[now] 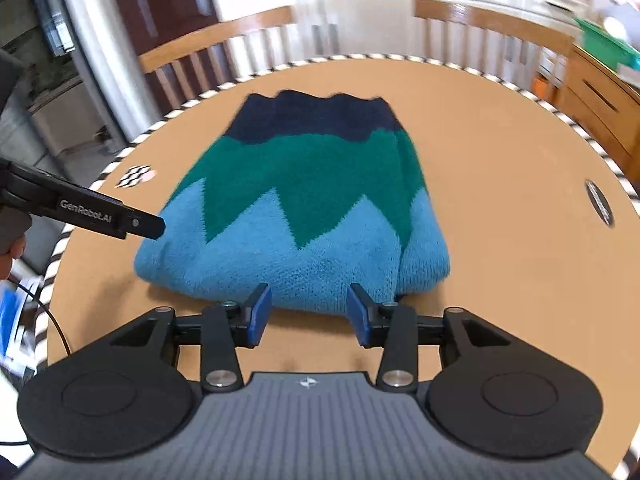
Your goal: Fold clothes
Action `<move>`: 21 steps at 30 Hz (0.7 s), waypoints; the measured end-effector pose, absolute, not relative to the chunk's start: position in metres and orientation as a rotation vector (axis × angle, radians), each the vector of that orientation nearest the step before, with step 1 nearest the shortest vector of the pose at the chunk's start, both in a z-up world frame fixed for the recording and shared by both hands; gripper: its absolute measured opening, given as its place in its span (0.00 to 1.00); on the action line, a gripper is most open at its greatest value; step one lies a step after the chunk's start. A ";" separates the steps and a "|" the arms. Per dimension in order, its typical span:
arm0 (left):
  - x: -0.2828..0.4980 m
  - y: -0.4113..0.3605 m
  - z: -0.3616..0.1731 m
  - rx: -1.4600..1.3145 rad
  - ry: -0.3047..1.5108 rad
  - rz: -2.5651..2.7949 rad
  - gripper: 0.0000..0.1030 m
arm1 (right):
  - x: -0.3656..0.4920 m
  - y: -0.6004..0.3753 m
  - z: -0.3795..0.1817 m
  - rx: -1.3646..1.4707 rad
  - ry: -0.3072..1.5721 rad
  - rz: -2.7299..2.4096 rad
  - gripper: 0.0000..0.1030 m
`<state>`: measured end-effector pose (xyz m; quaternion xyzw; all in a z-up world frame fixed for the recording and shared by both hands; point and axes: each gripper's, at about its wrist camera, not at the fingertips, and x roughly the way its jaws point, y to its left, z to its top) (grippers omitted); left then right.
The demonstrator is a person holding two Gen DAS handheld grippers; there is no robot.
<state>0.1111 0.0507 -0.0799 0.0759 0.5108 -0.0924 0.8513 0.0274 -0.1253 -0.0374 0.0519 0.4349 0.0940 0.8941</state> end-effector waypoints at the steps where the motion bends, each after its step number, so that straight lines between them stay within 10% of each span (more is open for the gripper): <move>1: 0.115 0.056 -0.080 0.160 1.073 -0.225 0.62 | 0.026 -0.121 -0.037 0.127 0.911 0.148 0.42; 21: 0.185 0.089 -0.064 0.487 0.997 -0.553 0.64 | 0.008 -0.062 -0.055 0.625 0.807 -0.273 0.52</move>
